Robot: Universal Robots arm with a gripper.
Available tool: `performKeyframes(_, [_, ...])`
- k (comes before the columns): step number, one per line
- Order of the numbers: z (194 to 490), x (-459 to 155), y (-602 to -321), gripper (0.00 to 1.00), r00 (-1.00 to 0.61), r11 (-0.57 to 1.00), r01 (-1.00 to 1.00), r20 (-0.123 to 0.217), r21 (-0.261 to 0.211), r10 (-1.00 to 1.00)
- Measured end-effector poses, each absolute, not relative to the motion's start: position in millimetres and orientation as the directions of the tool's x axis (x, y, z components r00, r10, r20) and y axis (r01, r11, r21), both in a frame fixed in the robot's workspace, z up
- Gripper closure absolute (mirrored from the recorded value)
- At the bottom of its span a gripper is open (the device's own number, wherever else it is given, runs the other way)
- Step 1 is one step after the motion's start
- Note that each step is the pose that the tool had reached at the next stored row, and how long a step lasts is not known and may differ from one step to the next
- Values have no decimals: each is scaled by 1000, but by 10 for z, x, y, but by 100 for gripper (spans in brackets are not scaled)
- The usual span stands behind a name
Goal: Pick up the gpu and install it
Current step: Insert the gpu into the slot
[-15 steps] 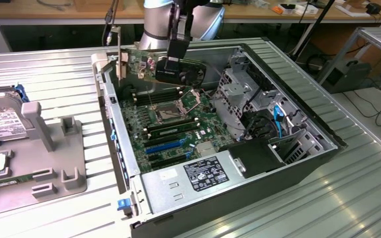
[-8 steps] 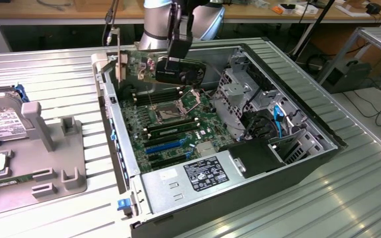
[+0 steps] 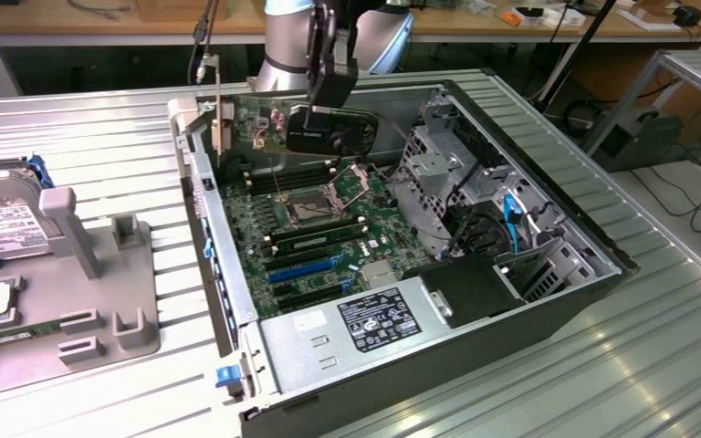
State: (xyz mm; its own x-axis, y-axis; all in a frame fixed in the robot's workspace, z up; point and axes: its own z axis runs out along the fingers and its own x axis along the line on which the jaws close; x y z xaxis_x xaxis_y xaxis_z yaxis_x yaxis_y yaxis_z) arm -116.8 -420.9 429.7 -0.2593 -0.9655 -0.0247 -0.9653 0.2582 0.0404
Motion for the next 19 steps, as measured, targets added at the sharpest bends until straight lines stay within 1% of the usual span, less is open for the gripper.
performKeyframes(10, [4297, -1168, -4209, 73, -185, 184, -982, -25, 40, -982])
performKeyframes(19, [4297, -1168, -4209, 73, -88, 87, -995, -25, 40, -996])
